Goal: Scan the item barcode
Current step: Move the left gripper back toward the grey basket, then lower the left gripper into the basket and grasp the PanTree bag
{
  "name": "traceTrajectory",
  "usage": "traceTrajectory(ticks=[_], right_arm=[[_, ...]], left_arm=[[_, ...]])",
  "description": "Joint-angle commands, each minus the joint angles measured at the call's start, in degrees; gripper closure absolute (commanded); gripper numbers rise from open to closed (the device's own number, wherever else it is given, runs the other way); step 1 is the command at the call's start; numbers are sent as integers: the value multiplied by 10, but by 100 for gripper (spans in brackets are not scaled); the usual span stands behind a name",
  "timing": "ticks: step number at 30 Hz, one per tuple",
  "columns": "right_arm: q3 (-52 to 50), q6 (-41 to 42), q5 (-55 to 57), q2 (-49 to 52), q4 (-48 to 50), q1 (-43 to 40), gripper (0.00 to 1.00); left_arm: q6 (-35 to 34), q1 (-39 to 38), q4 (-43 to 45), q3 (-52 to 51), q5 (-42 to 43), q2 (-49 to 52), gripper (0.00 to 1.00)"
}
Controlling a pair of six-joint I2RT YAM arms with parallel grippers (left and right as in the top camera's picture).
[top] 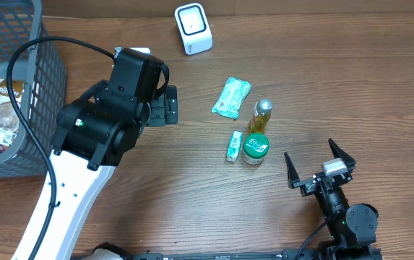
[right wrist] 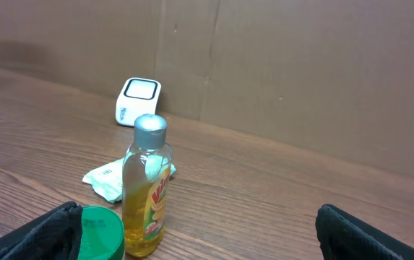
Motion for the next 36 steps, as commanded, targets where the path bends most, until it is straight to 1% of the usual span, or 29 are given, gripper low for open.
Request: traceTrajectory(ticks=[1,13,27,34,36], right_arm=[[-6,0,-1,-6,2,-1,0],[-6,0,-1,-6,2,-1,0],[-6,0,-1,-6,2,-1,0],[-6,0,-1,-6,2,-1,0],[-6,0,-1,-6,2,-1,0]], left_arm=[[-4,3,1,3,4,-11,0],[-3,3,22,3,-5,-10,0],[-3,3,39,3,-17,21,0],[49,14,71,20,-17,19,0],[51,28,80,37,-15,19,0]])
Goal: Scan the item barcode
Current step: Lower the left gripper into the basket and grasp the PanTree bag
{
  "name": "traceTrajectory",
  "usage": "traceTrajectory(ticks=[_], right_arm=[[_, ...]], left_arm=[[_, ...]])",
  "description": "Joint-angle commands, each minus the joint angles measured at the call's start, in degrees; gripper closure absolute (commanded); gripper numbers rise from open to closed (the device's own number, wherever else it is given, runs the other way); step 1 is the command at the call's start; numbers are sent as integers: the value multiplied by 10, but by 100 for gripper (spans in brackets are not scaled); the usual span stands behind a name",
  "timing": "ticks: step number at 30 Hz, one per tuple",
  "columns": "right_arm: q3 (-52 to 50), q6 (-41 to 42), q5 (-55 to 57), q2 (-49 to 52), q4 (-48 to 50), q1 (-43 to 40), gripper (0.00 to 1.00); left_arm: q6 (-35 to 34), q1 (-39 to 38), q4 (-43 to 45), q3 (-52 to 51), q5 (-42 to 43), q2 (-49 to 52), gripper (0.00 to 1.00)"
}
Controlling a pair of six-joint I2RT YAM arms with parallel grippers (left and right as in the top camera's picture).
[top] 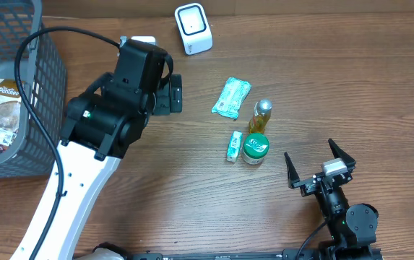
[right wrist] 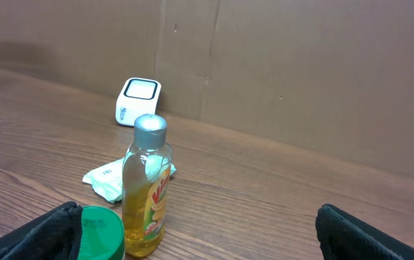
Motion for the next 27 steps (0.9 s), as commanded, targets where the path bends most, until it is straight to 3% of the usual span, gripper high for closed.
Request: traceTrajectory(ticks=[1,8,17,23,27], right_arm=[[-6,0,-1,-6,3,-1,0],[-6,0,-1,-6,3,-1,0],[-6,0,-1,-6,3,-1,0],[-6,0,-1,-6,3,-1,0],[-6,0,-1,-6,3,-1,0]], left_arm=[[28,31,15,44,-5,0,0],[74,143,25,154,145,2,0],[104,344,73,218,66,12,0],[107,471,80,218,64,80,0],[161,524,76,218,69,147,1]])
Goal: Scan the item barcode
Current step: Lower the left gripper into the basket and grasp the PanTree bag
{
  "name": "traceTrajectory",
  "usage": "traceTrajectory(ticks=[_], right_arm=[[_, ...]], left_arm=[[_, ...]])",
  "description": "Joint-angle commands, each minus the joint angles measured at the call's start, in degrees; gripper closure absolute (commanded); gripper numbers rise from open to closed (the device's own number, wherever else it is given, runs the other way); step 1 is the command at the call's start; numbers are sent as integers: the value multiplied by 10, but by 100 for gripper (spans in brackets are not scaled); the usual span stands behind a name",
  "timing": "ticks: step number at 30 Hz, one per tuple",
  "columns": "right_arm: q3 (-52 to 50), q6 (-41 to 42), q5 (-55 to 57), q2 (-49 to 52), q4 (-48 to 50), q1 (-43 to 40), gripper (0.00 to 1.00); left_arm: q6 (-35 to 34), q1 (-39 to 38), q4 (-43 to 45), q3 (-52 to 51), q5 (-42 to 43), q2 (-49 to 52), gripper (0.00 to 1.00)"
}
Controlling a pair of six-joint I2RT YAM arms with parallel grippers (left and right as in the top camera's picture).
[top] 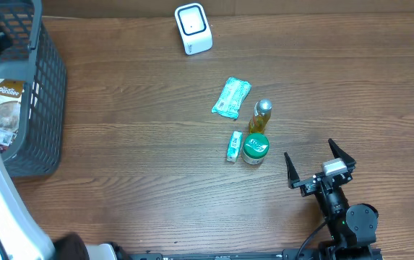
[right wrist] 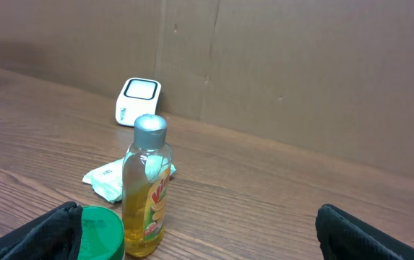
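Note:
The white barcode scanner [top: 193,27] stands at the table's far edge and shows again as the scanner [right wrist: 137,101] in the right wrist view. In the middle lie a green packet [top: 231,98], a yellow bottle [top: 260,117], a green-lidded jar [top: 255,148] and a small green tube [top: 235,146]. My right gripper [top: 318,167] rests open near the front right, nothing between its fingers [right wrist: 55,230]. The bottle [right wrist: 147,189] and jar lid [right wrist: 102,231] stand just ahead of it. Only the left arm's white link and a black part show; its fingers are out of view.
A grey mesh basket [top: 44,87] holding a bread packet [top: 4,90] and other wrapped goods sits at the far left. A brown cardboard wall [right wrist: 300,72] backs the table behind the scanner.
The left arm has gone from the table's middle left, near the scanner, to the far left edge by the basket. Its gripper is out of the frame. The right arm and items are unchanged.
The left arm's black head first hung over the middle-left of the table, its gripper pointing toward the items. Then it sat slightly farther back, nearer the scanner. Now it is at the left edge by the basket. The right gripper stayed open and still.

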Motion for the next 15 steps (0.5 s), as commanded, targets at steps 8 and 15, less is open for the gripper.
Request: traceTrajectory(ticks=[8,15], right_arm=[[-6,0,-1,-6,2,-1,0],[-6,0,-1,-6,2,-1,0]], left_arm=[[164,76,-34,4,-6,186,1],[195,97,-49,4,-13,293,0]])
